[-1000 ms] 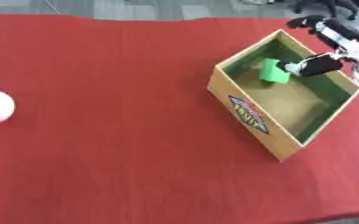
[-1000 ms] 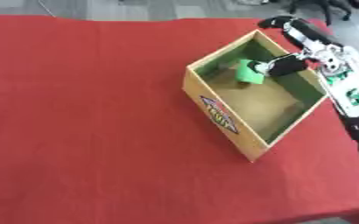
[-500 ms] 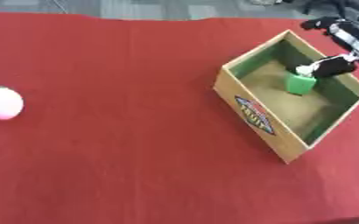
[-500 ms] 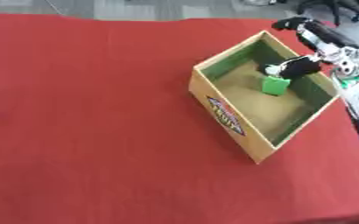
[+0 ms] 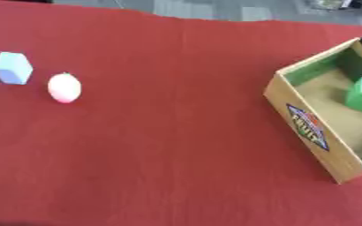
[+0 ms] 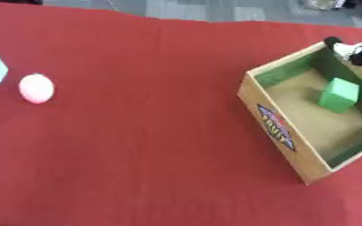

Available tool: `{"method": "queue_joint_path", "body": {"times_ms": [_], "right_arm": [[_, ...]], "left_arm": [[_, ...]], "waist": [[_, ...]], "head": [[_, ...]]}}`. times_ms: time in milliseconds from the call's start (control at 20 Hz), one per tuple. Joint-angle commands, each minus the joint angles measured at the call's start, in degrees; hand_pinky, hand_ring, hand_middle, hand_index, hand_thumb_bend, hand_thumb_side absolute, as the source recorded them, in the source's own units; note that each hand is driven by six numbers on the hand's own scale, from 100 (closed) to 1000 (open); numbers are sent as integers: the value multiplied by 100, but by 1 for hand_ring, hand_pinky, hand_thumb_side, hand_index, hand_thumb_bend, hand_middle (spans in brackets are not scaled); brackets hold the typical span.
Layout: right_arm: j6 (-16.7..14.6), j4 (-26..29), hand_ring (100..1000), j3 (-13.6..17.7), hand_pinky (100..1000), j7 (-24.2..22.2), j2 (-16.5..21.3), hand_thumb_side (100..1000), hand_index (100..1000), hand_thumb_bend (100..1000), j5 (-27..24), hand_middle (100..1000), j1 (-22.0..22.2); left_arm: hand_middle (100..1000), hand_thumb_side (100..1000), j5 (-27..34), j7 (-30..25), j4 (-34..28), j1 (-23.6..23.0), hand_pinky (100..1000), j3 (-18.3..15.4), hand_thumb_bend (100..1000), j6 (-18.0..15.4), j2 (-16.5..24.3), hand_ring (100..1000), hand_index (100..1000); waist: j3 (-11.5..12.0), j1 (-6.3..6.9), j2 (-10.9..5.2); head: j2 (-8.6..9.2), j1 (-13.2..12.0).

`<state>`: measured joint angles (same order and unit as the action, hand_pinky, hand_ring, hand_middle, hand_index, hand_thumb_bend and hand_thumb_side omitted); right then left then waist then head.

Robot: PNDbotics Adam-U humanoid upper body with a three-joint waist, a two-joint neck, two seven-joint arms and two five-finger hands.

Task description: Pick up the objects with one hand, pass them to the other hand, and then place them into the box on the other side of the table.

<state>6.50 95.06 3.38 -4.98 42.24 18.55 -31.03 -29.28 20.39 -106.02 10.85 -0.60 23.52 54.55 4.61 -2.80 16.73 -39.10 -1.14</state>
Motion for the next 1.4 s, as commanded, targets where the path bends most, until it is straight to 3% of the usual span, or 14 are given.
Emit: {"method": "queue_joint_path", "body": {"times_ms": [50, 350, 700, 1000, 1050, 1100, 1400], "right_arm": [[49, 235, 855, -9, 821, 153, 190, 179, 862, 494, -298, 774, -112], [69, 296, 847, -23, 817, 222, 284, 174, 855, 485, -850, 767, -151], [55, 304, 843, -73, 816, 262, 396, 180, 853, 483, -1501, 764, -218], [50, 281, 838, -86, 814, 293, 516, 183, 849, 481, -2053, 759, -234], [48, 278, 837, -87, 813, 304, 540, 176, 849, 480, -2151, 758, -232], [48, 274, 837, -85, 813, 317, 564, 185, 849, 481, -2254, 758, -227], [54, 252, 833, -90, 812, 368, 627, 187, 846, 481, -2561, 753, -211]], "left_arm": [[729, 286, 293, -284, 391, 162, 843, 205, 940, -142, 600, 762, 811], [765, 141, 845, -836, 1288, 691, 879, 800, 920, -622, 1226, 816, 829], [782, 100, 1163, -1488, 2347, 1394, 901, 1325, 908, -1139, 1562, 844, 819], [775, 100, 1089, -2040, 3244, 1855, 909, 1450, 828, -1516, 1406, 843, 795], [769, 100, 1104, -2137, 3402, 1936, 905, 1423, 782, -1553, 1378, 837, 789], [766, 100, 1104, -2240, 3570, 2037, 904, 1382, 810, -1587, 1345, 835, 784], [746, 100, 916, -2785, 4444, 2650, 894, 1212, 735, -1919, 1089, 816, 745]], "waist": [[-18, 96, -40], [-111, 113, -25], [-286, 154, 16], [-319, 162, 72], [-320, 166, 80], [-322, 170, 88], [-335, 172, 121]], "head": [[81, -105], [173, -140], [299, -365], [331, -445], [329, -445], [327, -445], [333, -460]]}}
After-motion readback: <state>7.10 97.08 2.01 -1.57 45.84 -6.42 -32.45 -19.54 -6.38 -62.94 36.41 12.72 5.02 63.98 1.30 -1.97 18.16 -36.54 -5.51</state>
